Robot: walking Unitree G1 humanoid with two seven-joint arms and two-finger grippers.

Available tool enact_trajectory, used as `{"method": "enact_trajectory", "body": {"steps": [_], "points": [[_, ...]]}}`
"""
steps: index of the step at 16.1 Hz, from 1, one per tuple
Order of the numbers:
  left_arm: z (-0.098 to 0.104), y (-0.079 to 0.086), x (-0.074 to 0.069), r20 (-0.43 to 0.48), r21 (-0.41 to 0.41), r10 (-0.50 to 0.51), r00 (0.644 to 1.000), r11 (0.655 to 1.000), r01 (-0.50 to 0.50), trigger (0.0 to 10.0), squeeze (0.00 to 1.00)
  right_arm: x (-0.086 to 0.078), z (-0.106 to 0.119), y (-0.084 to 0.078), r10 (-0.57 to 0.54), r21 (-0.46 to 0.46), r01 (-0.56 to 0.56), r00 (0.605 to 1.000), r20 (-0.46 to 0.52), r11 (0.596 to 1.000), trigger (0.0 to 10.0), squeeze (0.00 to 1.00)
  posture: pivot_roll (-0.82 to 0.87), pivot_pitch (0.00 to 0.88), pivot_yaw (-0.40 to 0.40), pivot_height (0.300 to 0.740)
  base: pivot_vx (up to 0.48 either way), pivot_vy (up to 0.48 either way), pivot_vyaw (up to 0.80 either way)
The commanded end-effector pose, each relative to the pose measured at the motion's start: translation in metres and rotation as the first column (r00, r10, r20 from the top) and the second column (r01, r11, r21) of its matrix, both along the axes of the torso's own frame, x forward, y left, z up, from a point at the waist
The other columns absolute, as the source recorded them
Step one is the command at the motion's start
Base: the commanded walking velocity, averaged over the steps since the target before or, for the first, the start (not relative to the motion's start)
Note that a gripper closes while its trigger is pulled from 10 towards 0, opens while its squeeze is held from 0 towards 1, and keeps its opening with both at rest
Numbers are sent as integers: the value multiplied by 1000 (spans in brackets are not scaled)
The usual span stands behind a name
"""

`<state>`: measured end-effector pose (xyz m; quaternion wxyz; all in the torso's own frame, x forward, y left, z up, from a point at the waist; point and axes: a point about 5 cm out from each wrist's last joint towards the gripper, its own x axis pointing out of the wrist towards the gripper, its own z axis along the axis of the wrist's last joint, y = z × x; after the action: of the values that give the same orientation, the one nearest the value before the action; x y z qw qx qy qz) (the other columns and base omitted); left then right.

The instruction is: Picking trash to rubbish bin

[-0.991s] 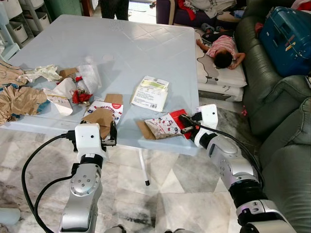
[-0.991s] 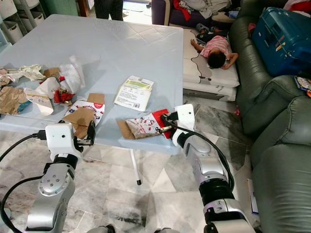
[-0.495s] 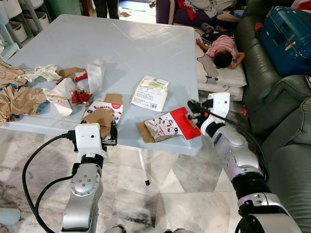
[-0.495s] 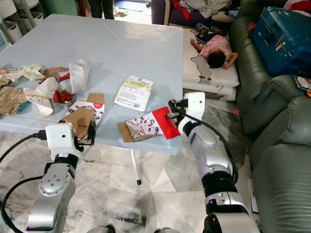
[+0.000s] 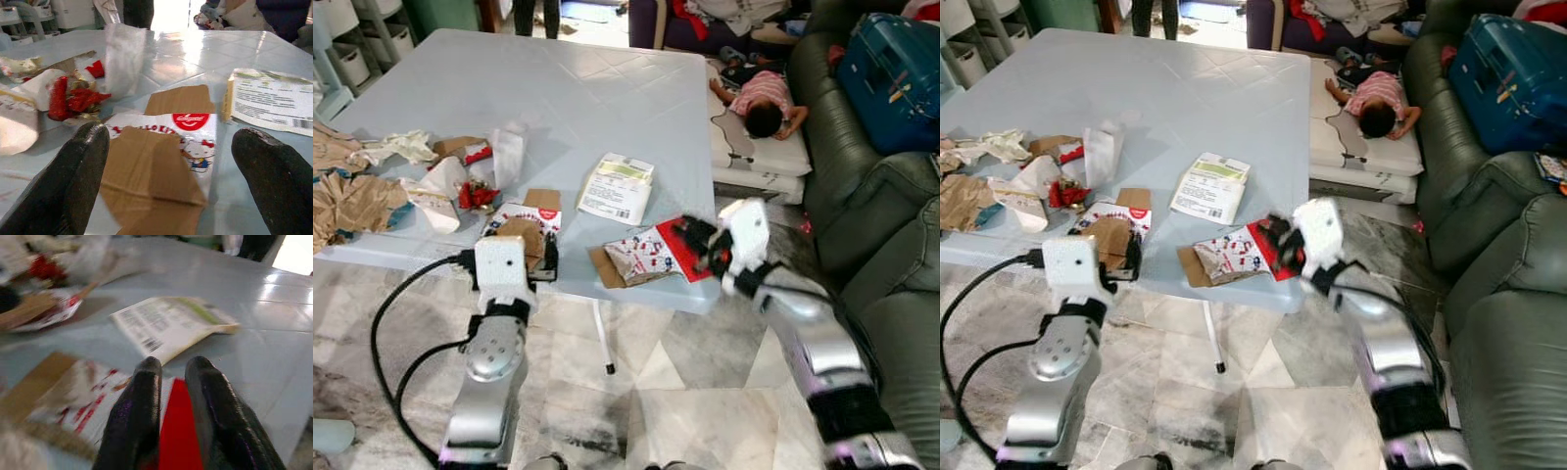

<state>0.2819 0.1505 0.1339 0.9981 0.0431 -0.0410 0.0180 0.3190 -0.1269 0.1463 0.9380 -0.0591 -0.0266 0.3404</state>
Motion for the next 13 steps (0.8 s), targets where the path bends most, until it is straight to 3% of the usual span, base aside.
{"method": "enact_trajectory", "body": {"steps": [1, 4, 13], "points": [[-2, -7, 1, -4, 4, -23, 1000, 1000, 23, 10000, 0, -5, 1, -3, 21, -20, -21, 1000, -4, 1000, 10000, 1000, -70, 99, -79, 740, 0, 0, 0], [-1, -10, 2, 3, 8, -21, 1000, 1000, 21, 10000, 0, -10, 0, -4, 30, -33, -30, 1000, 4, 999, 10000, 1000, -70, 91, -73, 740, 0, 0, 0], [-1, -9, 5, 1, 22, -31, 1000, 999, 31, 10000, 0, -11, 0, 3, 11, -37, -11, 1000, 18, 999, 10000, 1000, -56, 80, -57, 740, 0, 0, 749]]}}
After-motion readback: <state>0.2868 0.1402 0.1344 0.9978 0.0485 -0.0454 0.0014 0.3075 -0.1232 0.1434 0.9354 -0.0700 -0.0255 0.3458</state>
